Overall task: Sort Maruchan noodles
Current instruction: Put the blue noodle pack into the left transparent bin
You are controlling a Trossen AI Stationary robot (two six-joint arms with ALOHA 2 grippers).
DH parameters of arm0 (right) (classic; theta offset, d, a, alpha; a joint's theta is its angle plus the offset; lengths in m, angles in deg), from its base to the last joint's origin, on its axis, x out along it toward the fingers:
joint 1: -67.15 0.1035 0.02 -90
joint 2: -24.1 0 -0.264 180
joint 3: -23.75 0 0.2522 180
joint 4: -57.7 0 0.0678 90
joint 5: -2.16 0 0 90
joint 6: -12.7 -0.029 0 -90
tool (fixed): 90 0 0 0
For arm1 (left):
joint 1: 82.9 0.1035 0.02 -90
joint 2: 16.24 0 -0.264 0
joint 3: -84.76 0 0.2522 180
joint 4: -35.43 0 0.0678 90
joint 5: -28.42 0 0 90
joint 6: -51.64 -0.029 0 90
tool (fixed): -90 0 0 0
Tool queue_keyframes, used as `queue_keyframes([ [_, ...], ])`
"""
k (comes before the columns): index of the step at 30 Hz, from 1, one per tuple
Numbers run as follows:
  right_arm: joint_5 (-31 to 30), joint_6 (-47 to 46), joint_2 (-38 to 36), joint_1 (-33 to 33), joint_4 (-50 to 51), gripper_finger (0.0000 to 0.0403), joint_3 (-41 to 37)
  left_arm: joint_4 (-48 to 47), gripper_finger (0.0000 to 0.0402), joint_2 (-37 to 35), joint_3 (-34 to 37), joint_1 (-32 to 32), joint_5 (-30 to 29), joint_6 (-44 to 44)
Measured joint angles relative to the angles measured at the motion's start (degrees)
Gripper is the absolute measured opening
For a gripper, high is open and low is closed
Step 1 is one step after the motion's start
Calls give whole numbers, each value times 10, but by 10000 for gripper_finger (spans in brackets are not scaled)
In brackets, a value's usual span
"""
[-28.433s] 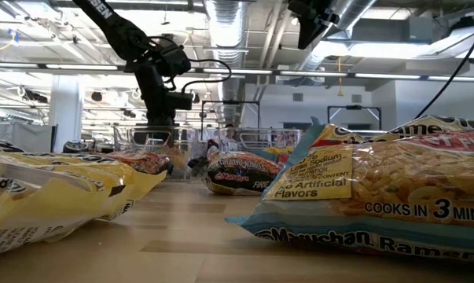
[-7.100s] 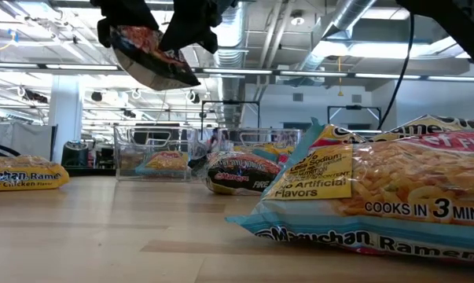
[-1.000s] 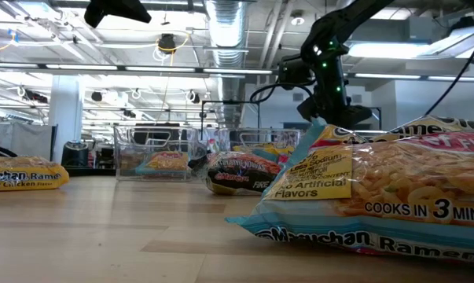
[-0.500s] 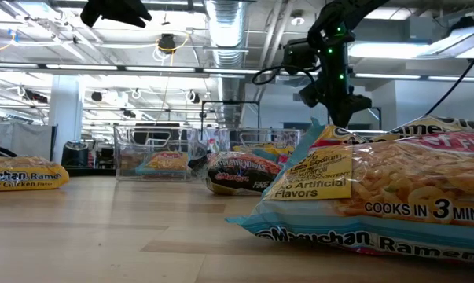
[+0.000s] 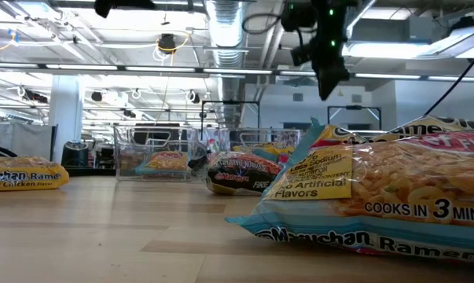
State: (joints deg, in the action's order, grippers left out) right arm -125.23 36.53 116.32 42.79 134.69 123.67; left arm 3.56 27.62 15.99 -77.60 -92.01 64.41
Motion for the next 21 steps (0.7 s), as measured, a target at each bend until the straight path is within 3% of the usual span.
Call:
queue_keyframes([
  [4,0,-64,-12,25,10,145,22,39,116,0,0,0,27,-32],
  [14,2,-218,-13,117,100,145,77,24,116,11,-48,0,78,-89],
  [21,51,-343,-13,193,130,145,105,-38,116,11,-77,0,154,-50],
])
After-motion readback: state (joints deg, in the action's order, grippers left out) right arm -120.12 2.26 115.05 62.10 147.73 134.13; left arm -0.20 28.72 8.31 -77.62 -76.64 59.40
